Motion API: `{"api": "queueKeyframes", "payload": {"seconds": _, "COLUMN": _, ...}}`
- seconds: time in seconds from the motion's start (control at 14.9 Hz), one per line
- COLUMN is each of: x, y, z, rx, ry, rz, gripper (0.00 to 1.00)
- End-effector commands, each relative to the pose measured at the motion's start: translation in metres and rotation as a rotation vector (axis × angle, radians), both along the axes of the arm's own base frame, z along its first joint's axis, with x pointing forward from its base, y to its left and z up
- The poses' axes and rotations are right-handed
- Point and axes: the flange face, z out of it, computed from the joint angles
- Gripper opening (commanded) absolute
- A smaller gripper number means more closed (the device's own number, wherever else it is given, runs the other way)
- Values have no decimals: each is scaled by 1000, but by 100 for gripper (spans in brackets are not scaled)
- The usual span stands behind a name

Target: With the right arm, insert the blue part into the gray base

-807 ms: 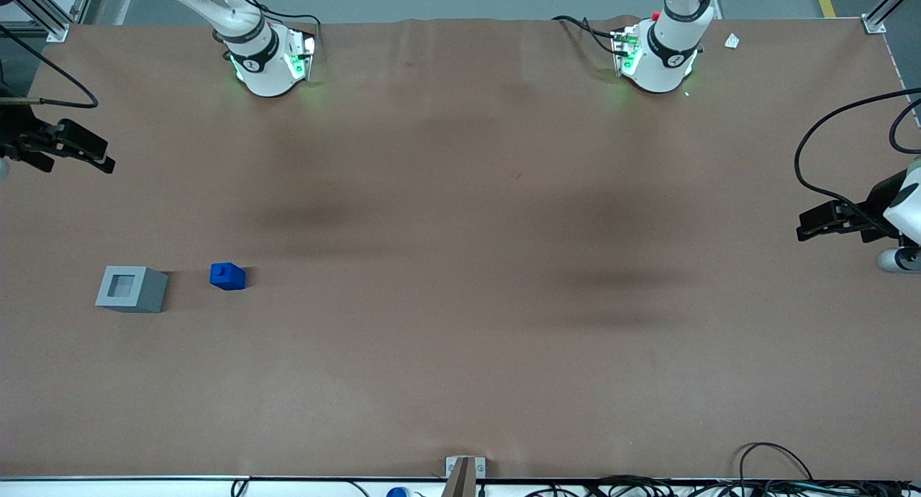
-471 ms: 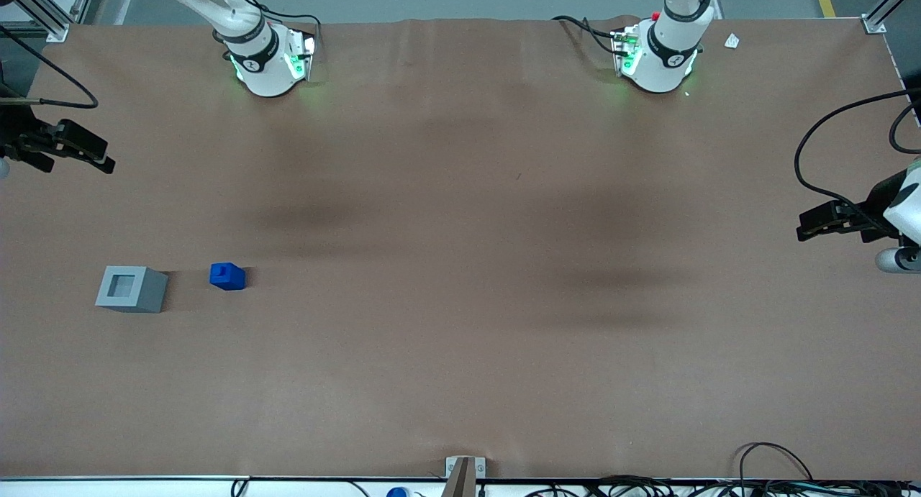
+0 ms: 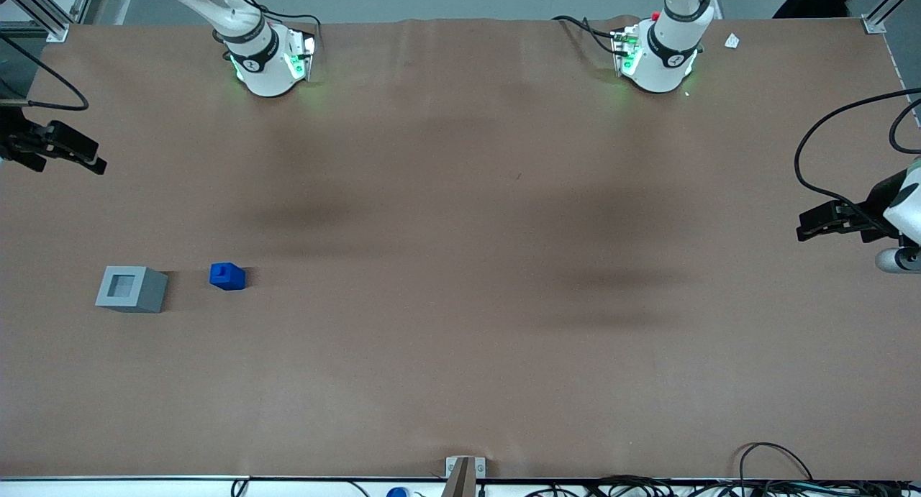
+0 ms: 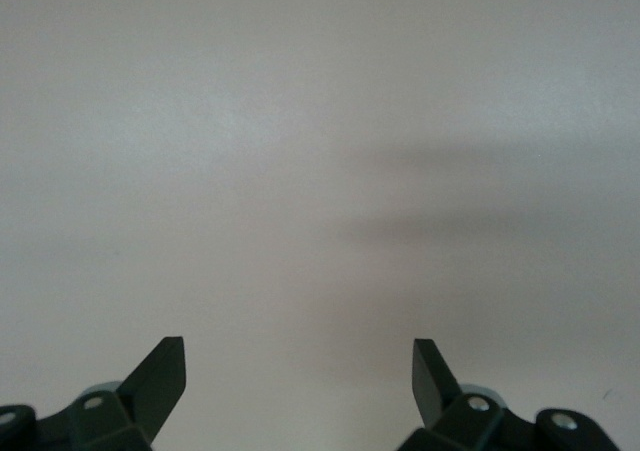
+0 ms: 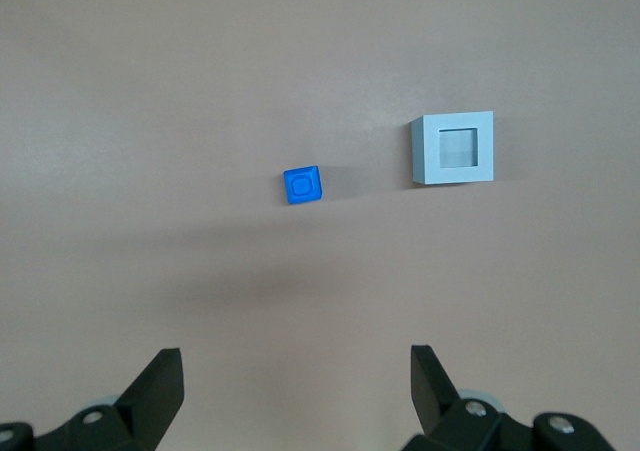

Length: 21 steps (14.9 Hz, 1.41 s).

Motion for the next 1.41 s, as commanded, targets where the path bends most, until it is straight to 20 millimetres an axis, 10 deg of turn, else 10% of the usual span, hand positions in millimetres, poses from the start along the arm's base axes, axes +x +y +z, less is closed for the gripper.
{"api": "queueKeyframes", "payload": {"seconds": 0.0, "x": -2, "y": -9, "z": 4, "rx": 7, "ry": -10, "rz": -4, "gripper": 100}}
{"api": "queueKeyframes", "payload": {"seconds": 1.34, "x": -10, "y": -63, "z": -49, "rx": 27, "ry": 142, "rz": 56, "gripper": 100}}
